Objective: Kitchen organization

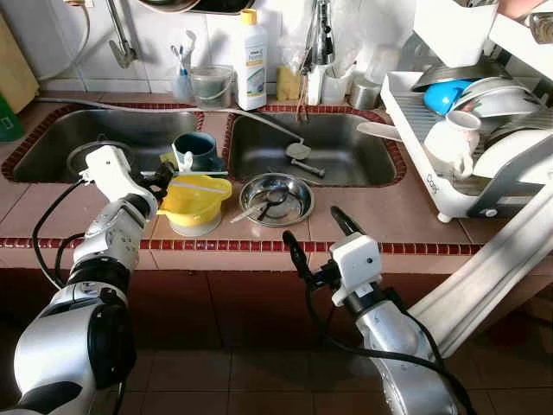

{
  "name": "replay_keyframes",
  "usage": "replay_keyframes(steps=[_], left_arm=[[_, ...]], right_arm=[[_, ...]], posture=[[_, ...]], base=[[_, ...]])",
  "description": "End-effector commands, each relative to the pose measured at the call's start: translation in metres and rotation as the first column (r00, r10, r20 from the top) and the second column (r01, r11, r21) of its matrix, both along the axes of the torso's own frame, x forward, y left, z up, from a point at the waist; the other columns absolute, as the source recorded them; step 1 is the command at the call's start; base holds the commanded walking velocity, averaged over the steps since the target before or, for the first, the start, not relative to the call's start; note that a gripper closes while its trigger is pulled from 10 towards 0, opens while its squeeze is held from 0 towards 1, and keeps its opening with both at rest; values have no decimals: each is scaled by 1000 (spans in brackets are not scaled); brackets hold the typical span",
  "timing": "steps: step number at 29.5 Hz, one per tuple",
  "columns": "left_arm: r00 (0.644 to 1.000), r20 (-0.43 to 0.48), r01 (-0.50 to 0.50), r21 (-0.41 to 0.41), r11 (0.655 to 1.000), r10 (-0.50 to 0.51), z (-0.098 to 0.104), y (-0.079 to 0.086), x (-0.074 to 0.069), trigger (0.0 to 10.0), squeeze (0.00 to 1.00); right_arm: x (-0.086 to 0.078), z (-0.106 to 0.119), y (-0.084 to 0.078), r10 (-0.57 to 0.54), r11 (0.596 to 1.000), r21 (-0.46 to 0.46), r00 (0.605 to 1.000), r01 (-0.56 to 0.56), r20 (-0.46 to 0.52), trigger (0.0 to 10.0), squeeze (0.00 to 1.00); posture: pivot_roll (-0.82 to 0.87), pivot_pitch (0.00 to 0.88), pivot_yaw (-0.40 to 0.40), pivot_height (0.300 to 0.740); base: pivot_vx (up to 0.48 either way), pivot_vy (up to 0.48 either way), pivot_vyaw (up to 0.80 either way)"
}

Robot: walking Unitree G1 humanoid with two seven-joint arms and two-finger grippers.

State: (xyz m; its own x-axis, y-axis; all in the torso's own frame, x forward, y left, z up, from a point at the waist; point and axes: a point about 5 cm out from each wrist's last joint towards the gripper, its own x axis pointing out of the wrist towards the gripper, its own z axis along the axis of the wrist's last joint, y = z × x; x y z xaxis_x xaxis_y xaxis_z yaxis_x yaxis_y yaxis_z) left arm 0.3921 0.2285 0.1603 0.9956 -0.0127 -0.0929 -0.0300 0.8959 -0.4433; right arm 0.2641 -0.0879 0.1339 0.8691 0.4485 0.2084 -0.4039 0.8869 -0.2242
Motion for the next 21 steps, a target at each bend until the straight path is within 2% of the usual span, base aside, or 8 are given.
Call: replay_keyframes(steps=[1, 21], left_arm=[[1000, 27, 11, -2, 1000, -10, 9, 0, 3, 0, 0], [998, 34, 51, -31, 998, -50, 9, -3, 3, 0, 0]], right_arm=[[0, -1, 1, 3, 1000, -2, 1000, -3, -2, 10000, 0], [0, -2, 0, 3, 1000, -12, 1000, -3, 2, 10000, 0]], posture=[[-127, 14, 47, 740], [-126, 5, 43, 740]], base=[[0, 0, 0], [0, 0, 0]])
